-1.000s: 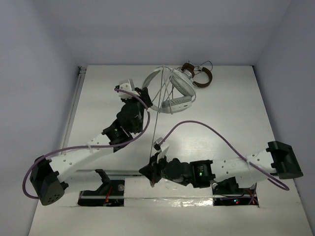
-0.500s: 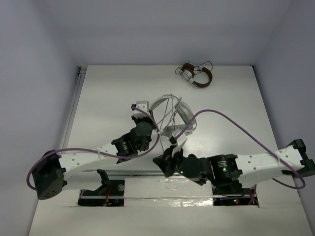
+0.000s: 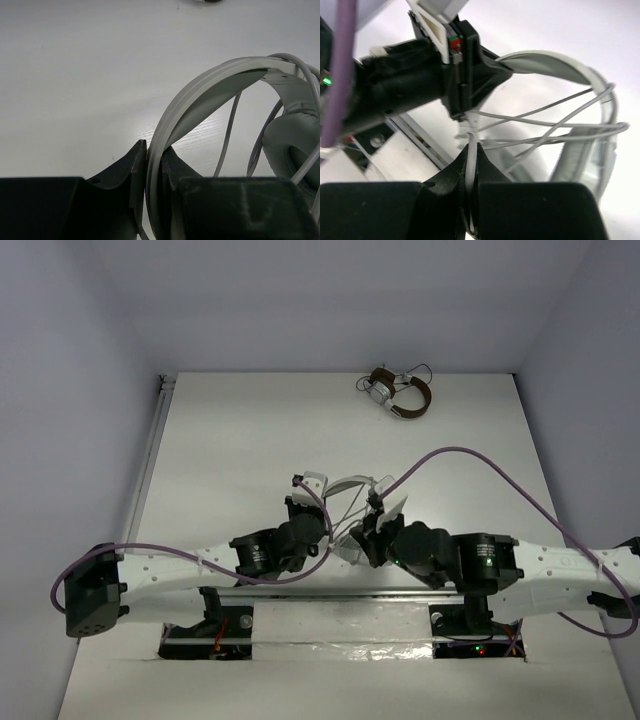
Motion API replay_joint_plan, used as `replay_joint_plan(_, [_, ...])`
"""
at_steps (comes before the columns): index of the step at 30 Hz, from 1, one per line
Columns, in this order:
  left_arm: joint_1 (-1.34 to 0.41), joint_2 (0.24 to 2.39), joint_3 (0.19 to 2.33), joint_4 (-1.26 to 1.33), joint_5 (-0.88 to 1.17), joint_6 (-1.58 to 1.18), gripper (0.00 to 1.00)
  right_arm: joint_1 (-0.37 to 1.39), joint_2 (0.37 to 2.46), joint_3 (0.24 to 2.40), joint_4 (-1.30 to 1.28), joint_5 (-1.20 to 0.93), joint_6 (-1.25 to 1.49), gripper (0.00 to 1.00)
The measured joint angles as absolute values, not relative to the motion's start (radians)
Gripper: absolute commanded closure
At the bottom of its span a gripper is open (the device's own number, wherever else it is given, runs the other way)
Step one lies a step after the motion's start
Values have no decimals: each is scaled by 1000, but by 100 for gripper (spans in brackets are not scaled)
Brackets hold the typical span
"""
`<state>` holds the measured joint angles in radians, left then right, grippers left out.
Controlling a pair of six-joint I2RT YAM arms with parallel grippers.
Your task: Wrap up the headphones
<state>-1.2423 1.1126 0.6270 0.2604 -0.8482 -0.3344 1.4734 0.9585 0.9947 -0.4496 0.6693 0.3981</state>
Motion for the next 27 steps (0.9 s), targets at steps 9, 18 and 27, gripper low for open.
replay_joint_plan(9, [-1246, 1038, 627, 151, -686, -337, 100, 1463, 964, 1036, -601, 768, 308, 100])
replay_joint_plan(18, [-1255, 1029, 627, 152, -598, -354, 100, 1460, 987, 1036, -630, 941, 274, 100])
replay_joint_plan(27, [-1255, 974, 633, 137, -595, -413, 100, 1424, 982, 1030, -616, 1027, 262, 100])
